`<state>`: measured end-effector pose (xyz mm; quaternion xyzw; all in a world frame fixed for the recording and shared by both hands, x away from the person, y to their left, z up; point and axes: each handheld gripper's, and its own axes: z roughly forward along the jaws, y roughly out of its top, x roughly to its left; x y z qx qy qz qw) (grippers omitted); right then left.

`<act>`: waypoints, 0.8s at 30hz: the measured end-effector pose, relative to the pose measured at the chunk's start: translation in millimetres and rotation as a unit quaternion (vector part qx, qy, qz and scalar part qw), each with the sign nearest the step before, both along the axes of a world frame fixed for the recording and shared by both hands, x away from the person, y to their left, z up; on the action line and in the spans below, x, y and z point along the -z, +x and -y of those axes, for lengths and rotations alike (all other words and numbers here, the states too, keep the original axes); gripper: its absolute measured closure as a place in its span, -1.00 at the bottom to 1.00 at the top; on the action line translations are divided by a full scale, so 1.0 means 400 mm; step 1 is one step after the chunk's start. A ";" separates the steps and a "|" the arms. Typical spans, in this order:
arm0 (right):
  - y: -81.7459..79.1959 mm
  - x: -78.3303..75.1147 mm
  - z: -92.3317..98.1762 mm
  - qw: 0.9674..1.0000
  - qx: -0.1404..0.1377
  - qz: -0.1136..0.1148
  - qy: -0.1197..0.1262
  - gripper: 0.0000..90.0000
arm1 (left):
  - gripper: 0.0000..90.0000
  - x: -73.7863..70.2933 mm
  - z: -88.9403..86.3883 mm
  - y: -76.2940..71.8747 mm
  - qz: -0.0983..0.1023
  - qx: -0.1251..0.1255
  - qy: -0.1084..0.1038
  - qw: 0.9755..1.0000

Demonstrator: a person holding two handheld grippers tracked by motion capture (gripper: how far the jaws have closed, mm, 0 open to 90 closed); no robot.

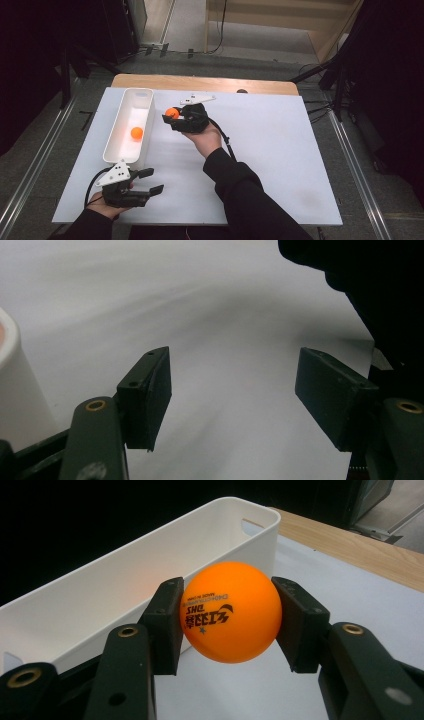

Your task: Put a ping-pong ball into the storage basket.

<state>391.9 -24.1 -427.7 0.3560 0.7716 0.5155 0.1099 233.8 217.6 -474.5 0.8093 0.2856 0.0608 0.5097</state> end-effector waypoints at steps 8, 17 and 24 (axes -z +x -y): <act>0.011 -0.006 -0.022 1.000 -0.002 0.004 -0.009 0.08 | -0.30 -0.001 -0.001 0.000 0.001 0.002 0.003 1.000; 0.021 -0.007 -0.047 1.000 0.003 0.010 0.001 0.08 | -0.30 -0.002 -0.002 0.000 0.000 0.003 0.003 1.000; 0.030 -0.015 -0.065 1.000 0.001 0.010 -0.002 0.08 | -0.30 -0.002 -0.002 -0.001 0.000 0.003 0.002 1.000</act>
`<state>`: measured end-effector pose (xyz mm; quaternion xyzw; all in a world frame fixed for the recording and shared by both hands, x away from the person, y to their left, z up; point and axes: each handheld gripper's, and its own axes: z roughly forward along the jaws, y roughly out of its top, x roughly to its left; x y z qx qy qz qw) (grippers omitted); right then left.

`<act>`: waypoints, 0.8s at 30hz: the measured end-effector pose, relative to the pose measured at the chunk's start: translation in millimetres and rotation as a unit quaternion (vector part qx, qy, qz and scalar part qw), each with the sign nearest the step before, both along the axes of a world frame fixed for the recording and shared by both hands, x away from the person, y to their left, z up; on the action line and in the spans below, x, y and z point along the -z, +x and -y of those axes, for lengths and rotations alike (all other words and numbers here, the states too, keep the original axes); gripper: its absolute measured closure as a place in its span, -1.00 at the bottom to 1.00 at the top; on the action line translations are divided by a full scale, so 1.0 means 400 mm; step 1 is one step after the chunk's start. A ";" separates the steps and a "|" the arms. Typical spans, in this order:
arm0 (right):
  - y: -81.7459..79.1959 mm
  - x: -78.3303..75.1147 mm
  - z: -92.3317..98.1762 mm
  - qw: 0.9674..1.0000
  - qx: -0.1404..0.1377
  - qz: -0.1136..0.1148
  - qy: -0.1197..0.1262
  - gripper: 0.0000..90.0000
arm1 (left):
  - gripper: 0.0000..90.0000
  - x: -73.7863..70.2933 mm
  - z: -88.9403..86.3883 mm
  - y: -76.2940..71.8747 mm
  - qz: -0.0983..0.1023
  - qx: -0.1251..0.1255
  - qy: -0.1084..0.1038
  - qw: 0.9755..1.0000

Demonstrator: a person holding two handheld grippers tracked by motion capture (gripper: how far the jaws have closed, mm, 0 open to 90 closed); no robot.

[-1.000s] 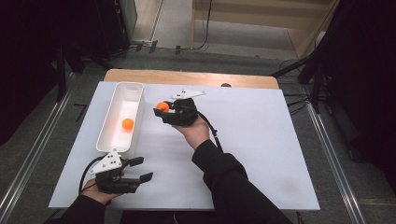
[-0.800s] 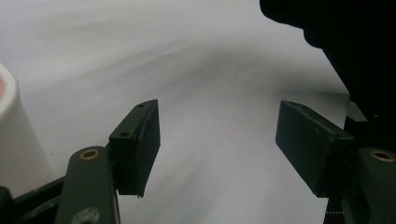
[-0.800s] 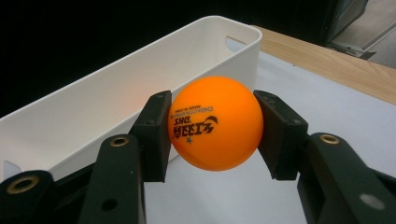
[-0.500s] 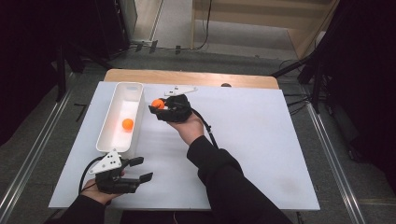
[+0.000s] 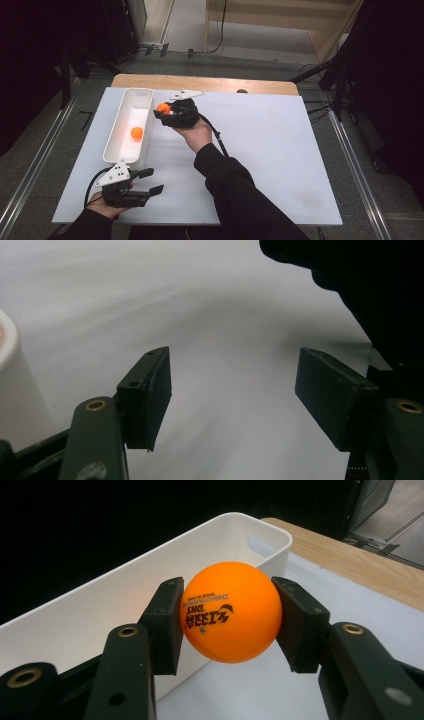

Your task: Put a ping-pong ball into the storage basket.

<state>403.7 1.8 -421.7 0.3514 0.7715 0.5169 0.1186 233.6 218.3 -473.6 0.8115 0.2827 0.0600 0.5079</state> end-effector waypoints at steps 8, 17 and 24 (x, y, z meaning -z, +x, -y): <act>0.010 -0.006 -0.021 1.000 0.001 0.003 0.004 0.08 | -0.30 0.000 0.000 0.000 -0.001 0.000 0.000 1.000; 0.025 -0.010 -0.055 1.000 0.001 0.005 -0.001 0.08 | -0.30 0.000 0.000 0.000 -0.001 0.000 -0.004 1.000; 0.035 -0.009 -0.073 1.000 0.004 0.006 0.000 0.08 | -0.30 0.000 0.000 -0.001 -0.002 0.001 -0.004 1.000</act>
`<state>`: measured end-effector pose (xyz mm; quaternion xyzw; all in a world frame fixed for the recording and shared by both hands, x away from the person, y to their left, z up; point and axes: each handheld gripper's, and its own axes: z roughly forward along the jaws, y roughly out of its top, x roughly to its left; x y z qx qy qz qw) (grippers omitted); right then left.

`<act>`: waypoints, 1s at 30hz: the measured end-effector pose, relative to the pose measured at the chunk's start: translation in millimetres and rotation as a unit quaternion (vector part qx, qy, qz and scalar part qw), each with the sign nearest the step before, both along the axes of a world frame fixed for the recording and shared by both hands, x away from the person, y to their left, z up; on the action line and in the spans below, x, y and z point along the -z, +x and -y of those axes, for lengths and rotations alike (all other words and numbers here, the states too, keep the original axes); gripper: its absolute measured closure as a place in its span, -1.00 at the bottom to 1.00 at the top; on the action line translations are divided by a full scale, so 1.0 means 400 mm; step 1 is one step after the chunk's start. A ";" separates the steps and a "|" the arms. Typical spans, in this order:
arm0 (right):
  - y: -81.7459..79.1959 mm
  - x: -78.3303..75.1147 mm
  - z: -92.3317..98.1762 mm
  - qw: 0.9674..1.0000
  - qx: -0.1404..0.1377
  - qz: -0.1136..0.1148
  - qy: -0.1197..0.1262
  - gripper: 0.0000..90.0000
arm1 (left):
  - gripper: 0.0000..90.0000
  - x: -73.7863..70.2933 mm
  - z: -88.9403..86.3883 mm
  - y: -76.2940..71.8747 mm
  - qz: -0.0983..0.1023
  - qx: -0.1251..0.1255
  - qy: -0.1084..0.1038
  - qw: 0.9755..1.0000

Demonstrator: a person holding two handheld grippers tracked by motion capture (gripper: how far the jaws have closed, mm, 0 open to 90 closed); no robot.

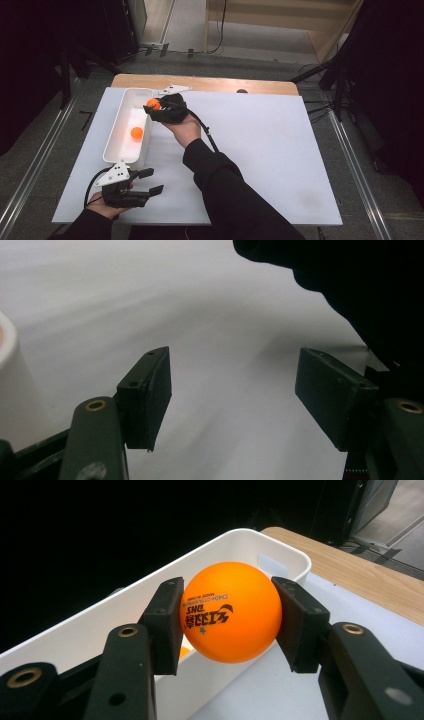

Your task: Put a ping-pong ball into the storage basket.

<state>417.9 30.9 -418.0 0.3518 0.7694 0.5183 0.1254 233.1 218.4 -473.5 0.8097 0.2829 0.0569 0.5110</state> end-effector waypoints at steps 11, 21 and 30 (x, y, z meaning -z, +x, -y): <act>0.009 -0.001 -0.030 1.000 -0.001 -0.008 0.005 0.08 | -0.30 0.000 0.001 -0.001 -0.001 0.000 0.000 1.000; 0.028 0.001 -0.065 1.000 0.003 -0.009 0.008 0.08 | -0.30 0.001 0.003 0.000 0.001 0.003 -0.004 1.000; 0.044 0.009 -0.085 1.000 0.005 -0.009 0.002 0.08 | -0.30 0.000 0.003 0.000 0.001 0.003 -0.003 1.000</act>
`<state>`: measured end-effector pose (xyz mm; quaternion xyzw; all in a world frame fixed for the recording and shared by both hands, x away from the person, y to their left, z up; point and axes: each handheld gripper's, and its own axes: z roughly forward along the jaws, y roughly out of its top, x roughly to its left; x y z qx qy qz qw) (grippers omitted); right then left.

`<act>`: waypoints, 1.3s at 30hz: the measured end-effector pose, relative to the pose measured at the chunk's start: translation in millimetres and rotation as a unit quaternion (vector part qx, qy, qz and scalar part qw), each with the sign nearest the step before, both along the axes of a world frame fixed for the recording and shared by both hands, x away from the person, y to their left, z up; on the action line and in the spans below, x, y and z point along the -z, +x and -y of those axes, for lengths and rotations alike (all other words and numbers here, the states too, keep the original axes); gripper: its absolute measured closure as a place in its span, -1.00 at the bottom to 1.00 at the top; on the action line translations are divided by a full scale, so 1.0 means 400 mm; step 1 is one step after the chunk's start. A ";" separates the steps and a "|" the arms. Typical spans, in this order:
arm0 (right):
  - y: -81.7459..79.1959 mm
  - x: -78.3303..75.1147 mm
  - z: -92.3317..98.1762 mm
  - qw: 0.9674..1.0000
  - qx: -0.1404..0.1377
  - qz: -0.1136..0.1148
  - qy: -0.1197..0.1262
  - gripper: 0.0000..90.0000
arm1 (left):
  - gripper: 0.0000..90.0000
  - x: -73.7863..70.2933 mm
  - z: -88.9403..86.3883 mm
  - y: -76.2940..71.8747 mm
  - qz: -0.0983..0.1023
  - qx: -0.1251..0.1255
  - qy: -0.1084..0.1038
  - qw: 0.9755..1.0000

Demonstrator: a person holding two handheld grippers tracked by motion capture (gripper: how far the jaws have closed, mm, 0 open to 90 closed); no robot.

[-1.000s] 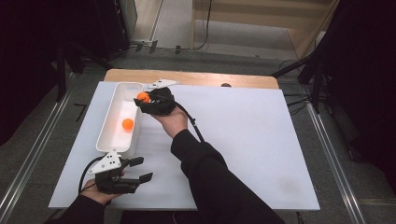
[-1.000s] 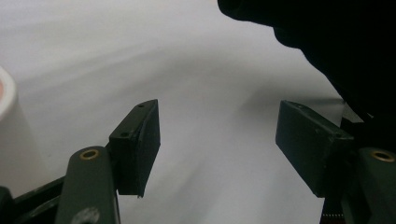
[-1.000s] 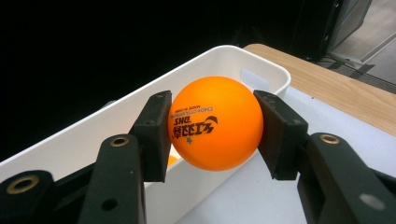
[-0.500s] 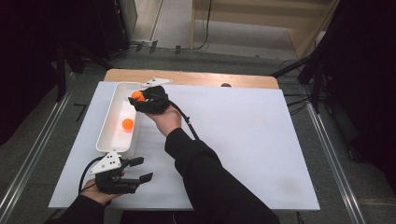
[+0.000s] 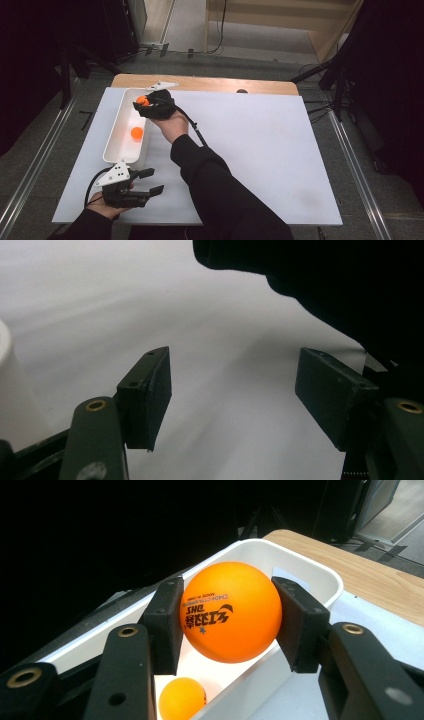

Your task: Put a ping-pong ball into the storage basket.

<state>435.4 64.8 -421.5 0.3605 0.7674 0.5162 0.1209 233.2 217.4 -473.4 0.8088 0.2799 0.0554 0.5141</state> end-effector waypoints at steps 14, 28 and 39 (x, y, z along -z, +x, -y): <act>0.014 0.010 -0.022 1.000 0.007 0.002 0.010 0.07 | -0.30 -0.001 0.004 0.001 -0.001 0.003 0.003 1.000; 0.038 0.018 -0.058 1.000 0.008 0.000 -0.002 0.07 | -0.30 -0.001 0.003 0.001 0.000 0.004 -0.002 1.000; 0.064 0.030 -0.072 1.000 0.024 -0.004 -0.008 0.07 | -0.30 -0.003 0.003 0.002 0.002 0.006 0.000 1.000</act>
